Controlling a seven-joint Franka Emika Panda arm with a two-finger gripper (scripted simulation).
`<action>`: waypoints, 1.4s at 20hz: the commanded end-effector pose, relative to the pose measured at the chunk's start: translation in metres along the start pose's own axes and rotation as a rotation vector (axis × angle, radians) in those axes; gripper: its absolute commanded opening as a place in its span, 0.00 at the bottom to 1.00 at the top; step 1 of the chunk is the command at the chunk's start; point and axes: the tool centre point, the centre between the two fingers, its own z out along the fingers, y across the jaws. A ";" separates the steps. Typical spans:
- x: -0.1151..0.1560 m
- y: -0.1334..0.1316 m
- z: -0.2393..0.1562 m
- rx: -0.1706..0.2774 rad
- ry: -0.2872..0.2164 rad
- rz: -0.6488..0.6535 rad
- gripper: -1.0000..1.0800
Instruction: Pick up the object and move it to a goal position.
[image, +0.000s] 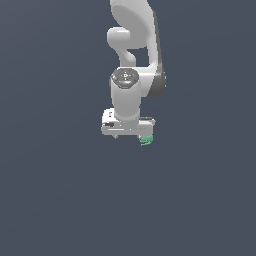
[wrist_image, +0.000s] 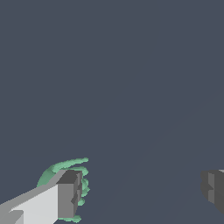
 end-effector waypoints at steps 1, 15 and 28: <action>-0.006 -0.011 0.006 -0.003 0.002 -0.004 0.96; -0.065 -0.087 0.050 -0.017 0.026 -0.035 0.96; -0.072 -0.094 0.066 -0.017 0.027 -0.040 0.96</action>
